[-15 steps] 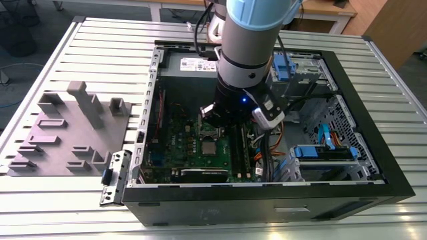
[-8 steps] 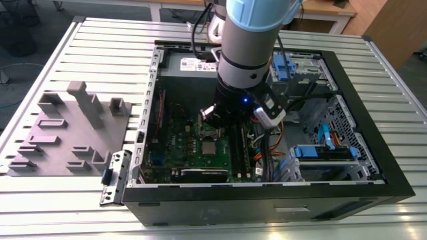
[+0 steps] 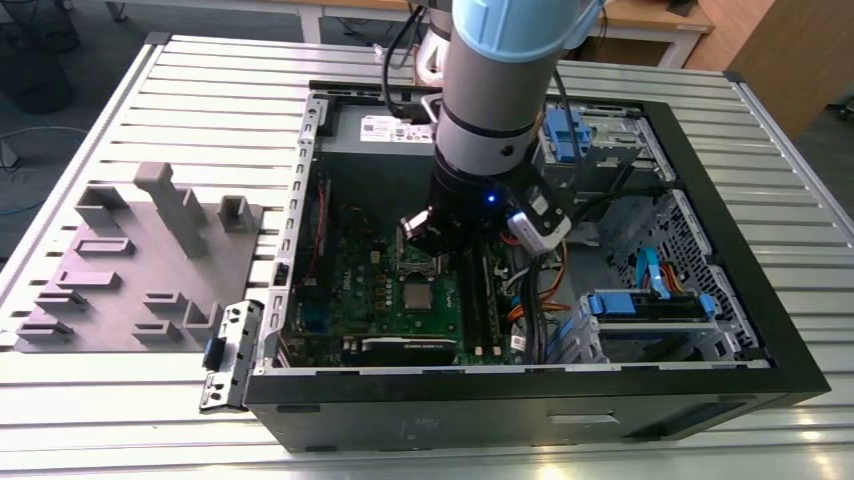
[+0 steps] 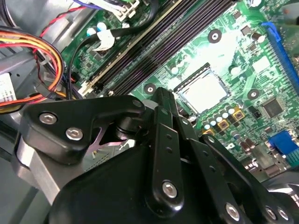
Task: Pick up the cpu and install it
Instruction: 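Close the cpu cover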
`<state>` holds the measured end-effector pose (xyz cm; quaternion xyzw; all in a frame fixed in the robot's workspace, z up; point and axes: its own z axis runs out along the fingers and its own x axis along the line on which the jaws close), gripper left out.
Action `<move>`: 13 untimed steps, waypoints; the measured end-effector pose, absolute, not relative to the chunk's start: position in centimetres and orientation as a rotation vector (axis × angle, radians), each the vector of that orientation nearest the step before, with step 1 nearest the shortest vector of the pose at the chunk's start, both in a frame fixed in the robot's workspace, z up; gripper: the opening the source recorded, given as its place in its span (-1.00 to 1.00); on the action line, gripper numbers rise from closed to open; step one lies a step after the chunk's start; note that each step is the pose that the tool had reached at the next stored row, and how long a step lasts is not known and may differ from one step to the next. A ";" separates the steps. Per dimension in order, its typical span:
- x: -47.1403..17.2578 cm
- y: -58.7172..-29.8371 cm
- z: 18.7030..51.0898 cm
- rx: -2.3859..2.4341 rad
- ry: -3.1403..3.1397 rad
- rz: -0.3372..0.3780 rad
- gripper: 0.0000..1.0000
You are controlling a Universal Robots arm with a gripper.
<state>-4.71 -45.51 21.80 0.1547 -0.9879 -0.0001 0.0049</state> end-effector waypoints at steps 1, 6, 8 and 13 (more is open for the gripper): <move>-4.7 -45.3 21.8 0.485 -3.094 0.000 -0.79; -4.4 -44.7 21.8 0.490 -3.093 0.000 -0.79; -4.4 -44.7 21.7 0.506 -3.091 0.000 -0.79; -4.4 -44.7 21.6 0.610 -3.072 0.000 -0.79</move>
